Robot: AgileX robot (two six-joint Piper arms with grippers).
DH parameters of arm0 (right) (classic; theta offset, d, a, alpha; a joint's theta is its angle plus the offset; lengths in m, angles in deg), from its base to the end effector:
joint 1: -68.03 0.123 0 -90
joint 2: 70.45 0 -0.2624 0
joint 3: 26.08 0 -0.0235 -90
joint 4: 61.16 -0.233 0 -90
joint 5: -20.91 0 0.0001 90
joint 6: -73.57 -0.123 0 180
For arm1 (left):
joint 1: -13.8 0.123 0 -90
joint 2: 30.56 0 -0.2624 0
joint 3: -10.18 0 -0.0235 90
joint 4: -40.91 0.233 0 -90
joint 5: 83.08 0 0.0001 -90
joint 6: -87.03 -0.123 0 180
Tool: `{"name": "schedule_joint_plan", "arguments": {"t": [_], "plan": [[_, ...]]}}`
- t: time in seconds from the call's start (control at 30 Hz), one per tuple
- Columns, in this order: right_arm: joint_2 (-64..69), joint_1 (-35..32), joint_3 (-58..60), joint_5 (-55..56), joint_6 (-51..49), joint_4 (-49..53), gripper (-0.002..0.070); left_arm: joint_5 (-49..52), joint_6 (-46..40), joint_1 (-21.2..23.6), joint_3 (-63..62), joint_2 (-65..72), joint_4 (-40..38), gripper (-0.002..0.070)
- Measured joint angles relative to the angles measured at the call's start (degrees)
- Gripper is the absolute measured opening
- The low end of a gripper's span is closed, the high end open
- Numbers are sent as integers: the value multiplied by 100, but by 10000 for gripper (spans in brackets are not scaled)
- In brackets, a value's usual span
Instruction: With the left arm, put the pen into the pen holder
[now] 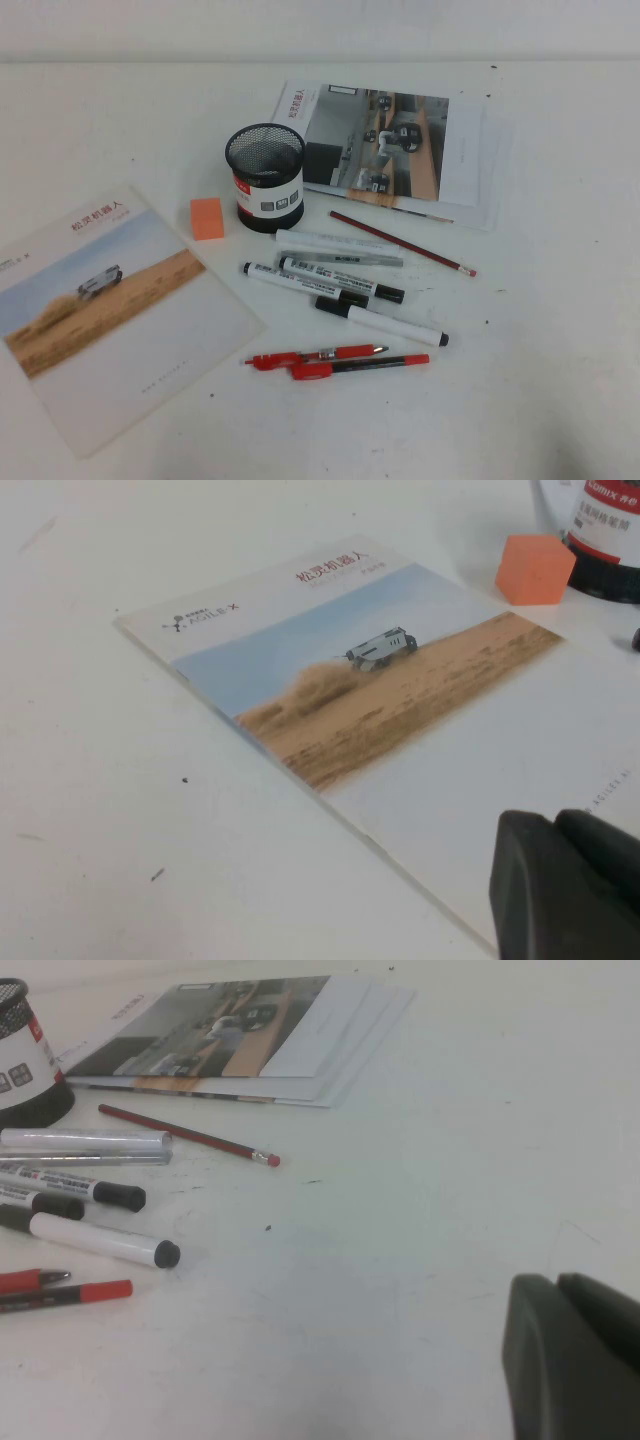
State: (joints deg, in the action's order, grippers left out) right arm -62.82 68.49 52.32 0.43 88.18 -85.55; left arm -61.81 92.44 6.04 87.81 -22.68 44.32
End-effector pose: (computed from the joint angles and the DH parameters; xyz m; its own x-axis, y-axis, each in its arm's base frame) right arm 0.0882 0.0185 0.1662 -0.2745 0.1424 -0.9510 -0.1087 0.9780 0.1778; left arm 0.0878 -0.0093 0.1651 -0.2897 0.0002 -0.9571 0.1033 0.9942 -0.0311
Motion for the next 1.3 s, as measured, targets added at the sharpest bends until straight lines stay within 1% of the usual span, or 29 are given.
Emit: {"name": "schedule_joint_plan", "arguments": {"t": [0.17,0.43,1.3], "plan": [[0,0,0,0,0,55,-22,0,0,0,0,0,0,-1],[0,0,0,0,0,450,-22,0,0,0,0,0,0,-1],[0,0,0,0,9,466,-22,0,0,0,0,0,0,-1]]}}
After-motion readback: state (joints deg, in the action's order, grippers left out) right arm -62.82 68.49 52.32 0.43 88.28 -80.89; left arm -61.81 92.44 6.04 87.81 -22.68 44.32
